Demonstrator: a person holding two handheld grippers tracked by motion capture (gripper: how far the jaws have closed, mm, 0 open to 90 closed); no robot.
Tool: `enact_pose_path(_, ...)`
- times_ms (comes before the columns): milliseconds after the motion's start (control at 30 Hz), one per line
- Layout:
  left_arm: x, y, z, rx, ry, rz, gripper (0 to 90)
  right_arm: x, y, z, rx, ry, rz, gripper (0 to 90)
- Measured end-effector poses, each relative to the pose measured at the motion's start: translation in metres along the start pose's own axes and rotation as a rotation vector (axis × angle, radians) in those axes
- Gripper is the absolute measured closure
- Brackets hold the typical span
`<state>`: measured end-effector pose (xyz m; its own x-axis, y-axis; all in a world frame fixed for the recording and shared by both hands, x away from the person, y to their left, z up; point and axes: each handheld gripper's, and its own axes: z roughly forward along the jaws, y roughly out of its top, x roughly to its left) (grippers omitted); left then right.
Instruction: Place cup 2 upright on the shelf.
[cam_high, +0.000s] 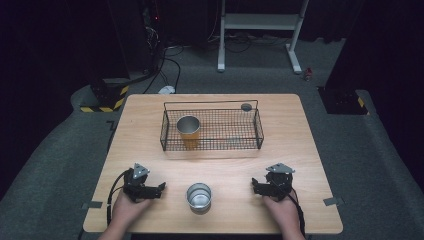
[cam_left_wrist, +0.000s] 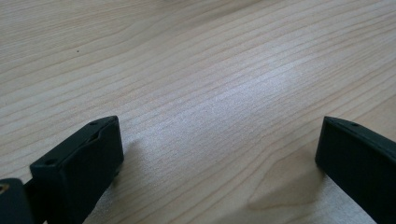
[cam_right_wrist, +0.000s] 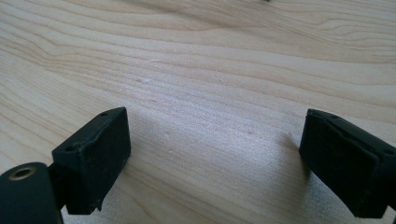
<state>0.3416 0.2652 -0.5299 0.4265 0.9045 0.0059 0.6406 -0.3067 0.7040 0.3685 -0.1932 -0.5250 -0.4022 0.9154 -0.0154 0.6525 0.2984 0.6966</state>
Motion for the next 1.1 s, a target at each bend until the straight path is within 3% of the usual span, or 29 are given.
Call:
enact_pose_path(267,0.0,0.0,0.0,0.002,-0.001,-0.004,1.1,0.004,0.003,-0.009,-0.045,-0.005,-0.013,13.1)
enact_pose_path(867,0.0,0.0,0.0,0.0,0.002,-0.003,0.9,0.026,0.016,-0.04,-0.175,0.127,-0.057,12.7)
enact_pose_path(1100,-0.001,0.0,0.0,-0.002,0.004,-0.007,1.0,0.036,0.023,-0.044,-0.184,0.161,-0.07,12.8)
